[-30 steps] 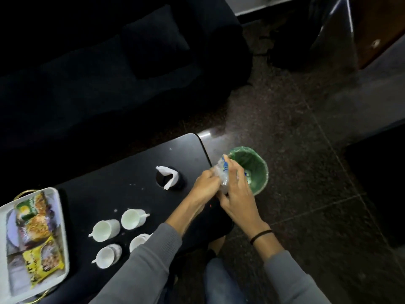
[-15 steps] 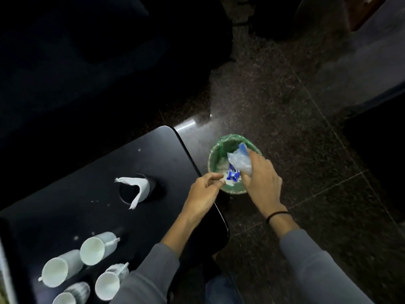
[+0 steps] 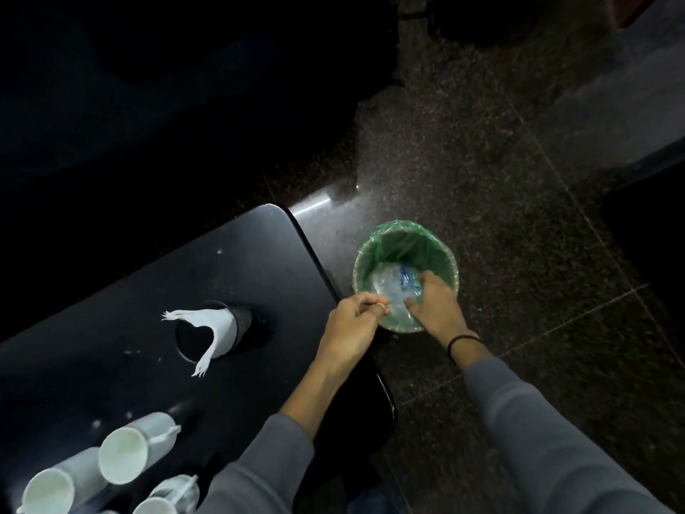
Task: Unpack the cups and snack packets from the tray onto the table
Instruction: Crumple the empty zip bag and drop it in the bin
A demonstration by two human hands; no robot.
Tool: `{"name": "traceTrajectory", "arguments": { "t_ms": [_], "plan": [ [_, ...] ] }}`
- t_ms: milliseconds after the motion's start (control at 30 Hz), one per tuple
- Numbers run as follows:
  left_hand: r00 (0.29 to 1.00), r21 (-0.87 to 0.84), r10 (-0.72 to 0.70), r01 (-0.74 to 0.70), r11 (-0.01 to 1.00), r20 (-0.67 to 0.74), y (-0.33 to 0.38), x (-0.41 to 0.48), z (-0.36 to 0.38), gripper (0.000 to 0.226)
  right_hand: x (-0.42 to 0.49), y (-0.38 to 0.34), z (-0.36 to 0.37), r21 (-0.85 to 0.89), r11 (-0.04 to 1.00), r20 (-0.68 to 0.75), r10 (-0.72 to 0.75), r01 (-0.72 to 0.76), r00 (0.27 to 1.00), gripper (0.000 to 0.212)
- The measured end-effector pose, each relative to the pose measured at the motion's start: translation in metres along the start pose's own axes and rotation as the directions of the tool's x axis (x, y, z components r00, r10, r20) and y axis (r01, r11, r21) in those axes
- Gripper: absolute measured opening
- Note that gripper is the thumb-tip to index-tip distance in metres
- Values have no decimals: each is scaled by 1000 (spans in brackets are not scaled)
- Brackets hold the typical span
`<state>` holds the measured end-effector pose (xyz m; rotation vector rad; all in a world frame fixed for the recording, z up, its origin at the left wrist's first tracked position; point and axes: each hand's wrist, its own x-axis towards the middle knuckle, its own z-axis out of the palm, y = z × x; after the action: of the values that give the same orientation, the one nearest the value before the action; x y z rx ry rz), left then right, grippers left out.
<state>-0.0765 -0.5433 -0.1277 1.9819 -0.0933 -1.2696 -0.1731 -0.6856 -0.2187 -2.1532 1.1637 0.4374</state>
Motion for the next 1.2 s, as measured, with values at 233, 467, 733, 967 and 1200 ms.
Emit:
{"name": "traceTrajectory", "arguments": {
  "t_ms": [233, 467, 733, 967, 1200],
  "plan": [
    [999, -7, 30, -30, 1000, -24, 2, -14, -10, 19, -46, -36, -13, 124, 988, -38, -93, 97, 995, 31],
    [990, -24, 103, -105, 994, -98, -3, -61, -42, 21, -125, -95, -42, 111, 974, -93, -188, 198, 978, 8],
    [954, -119, 201, -232, 965, -224, -38, -137, -126, 20, -194, -182, -37, 106, 897, -94, -421, 429, 902, 10],
    [898, -182, 209, -296, 938, -388, -94, -196, -223, 19, -252, -280, 14, 48, 824, -48, -563, 564, 825, 14],
    [835, -236, 125, -290, 927, -535, -190, -247, -323, 17, -303, -376, 116, 74, 748, 36, -663, 659, 748, 12]
  ]
}}
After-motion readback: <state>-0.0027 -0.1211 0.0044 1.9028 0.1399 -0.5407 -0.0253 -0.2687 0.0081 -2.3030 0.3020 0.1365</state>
